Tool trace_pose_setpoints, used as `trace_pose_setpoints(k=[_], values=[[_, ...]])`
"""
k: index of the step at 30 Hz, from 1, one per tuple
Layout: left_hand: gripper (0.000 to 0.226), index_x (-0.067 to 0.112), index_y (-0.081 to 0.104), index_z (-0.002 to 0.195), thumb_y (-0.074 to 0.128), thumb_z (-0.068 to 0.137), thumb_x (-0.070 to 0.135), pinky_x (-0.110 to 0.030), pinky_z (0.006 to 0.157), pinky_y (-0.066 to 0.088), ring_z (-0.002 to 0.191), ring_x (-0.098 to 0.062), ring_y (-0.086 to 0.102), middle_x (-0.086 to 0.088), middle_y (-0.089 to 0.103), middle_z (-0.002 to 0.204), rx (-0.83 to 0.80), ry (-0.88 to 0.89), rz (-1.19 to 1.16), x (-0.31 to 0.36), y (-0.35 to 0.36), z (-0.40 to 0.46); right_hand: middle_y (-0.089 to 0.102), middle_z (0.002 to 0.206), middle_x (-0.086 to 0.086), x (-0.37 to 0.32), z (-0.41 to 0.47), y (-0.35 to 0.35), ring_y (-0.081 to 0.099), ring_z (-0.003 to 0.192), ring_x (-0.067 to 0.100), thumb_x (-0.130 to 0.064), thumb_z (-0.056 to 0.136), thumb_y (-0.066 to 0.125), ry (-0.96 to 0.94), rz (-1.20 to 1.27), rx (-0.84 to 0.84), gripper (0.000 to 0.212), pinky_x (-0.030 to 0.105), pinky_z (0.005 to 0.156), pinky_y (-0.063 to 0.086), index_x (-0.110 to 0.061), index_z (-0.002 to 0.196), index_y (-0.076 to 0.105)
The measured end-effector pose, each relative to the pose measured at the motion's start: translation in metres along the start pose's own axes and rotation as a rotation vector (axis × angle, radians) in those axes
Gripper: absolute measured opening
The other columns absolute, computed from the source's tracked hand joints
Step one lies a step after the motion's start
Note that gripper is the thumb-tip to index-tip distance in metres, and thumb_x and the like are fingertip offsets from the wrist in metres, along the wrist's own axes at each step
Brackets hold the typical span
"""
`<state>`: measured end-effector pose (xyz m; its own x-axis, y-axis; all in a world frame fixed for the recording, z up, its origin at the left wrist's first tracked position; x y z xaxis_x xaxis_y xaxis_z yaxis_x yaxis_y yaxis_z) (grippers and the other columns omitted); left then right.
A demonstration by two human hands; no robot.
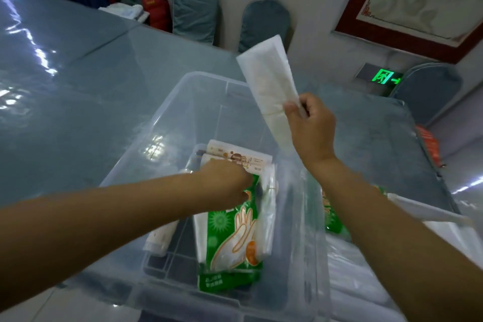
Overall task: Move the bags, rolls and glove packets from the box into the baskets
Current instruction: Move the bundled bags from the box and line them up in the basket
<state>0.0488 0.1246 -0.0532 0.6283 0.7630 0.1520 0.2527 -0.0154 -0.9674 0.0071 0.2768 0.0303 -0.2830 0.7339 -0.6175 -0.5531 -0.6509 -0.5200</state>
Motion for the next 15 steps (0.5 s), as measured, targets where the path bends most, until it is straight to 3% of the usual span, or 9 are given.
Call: trace_pose_setpoints(k=[2, 5, 8, 10, 12, 15], values=[[0.032, 0.012, 0.062, 0.103, 0.044, 0.091, 0.035, -0.034, 0.080, 0.048, 0.098, -0.030, 0.060, -0.011, 0.065, 0.104, -0.094, -0.024, -0.105, 0.015, 0.025, 0.033, 0.047, 0.061, -0.013, 0.007, -0.001, -0.003, 0.043, 0.055, 0.001, -0.030, 0.083, 0.059, 0.052, 0.100, 0.081, 0.016, 0.017, 0.051, 0.033, -0.020, 0.073, 0.052], [0.037, 0.003, 0.060, 0.104, 0.040, 0.095, 0.033, -0.031, 0.068, 0.040, 0.092, -0.032, 0.061, -0.017, 0.064, 0.098, -0.164, -0.134, -0.327, 0.030, 0.056, 0.072, 0.044, 0.061, -0.015, 0.012, -0.004, -0.006, 0.040, 0.057, 0.005, -0.030, 0.085, 0.059, 0.055, 0.143, 0.190, 0.017, 0.026, 0.053, 0.039, -0.023, 0.073, 0.049], [0.037, 0.005, 0.064, 0.094, 0.050, 0.089, 0.039, -0.030, 0.072, 0.047, 0.087, -0.027, 0.064, -0.015, 0.066, 0.093, -0.190, -0.363, -0.596, 0.024, 0.084, 0.096, 0.045, 0.064, -0.013, 0.013, -0.007, -0.007, 0.041, 0.058, 0.005, -0.026, 0.087, 0.061, -0.007, 0.137, 0.250, 0.015, 0.023, 0.052, 0.036, -0.019, 0.076, 0.053], [0.025, 0.008, 0.063, 0.084, 0.058, 0.082, 0.033, -0.028, 0.065, 0.052, 0.079, -0.024, 0.067, -0.011, 0.067, 0.084, -0.185, -0.452, -0.708, 0.021, 0.096, 0.103, 0.050, 0.066, -0.009, 0.014, -0.008, -0.005, 0.043, 0.057, 0.006, -0.023, 0.087, 0.061, -0.038, 0.111, 0.250, 0.015, 0.023, 0.052, 0.036, -0.014, 0.077, 0.055], [0.023, 0.006, 0.063, 0.083, 0.065, 0.074, 0.027, -0.025, 0.056, 0.053, 0.069, -0.023, 0.068, -0.008, 0.065, 0.076, -0.200, -0.520, -0.765, 0.019, 0.101, 0.102, 0.054, 0.065, -0.003, 0.013, -0.007, -0.004, 0.049, 0.055, 0.013, -0.021, 0.087, 0.062, -0.064, 0.076, 0.245, 0.015, 0.024, 0.050, 0.037, -0.010, 0.078, 0.058], [0.033, 0.004, 0.062, 0.097, 0.068, 0.070, 0.021, -0.026, 0.062, 0.050, 0.083, -0.024, 0.065, -0.009, 0.063, 0.089, -0.205, -0.538, -0.717, 0.020, 0.110, 0.099, 0.060, 0.065, 0.002, 0.011, -0.008, -0.004, 0.050, 0.055, 0.015, -0.019, 0.085, 0.064, -0.100, 0.056, 0.245, 0.013, 0.024, 0.050, 0.037, -0.009, 0.079, 0.059]])
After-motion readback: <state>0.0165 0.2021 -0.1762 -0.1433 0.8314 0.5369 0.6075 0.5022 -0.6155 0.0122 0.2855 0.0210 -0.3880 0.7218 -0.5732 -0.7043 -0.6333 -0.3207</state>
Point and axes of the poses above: each hand's wrist, its own z-axis towards the middle knuckle, its own y-axis out of the palm, x = y × z, the point moved 5 cm from there along z, towards the middle knuckle
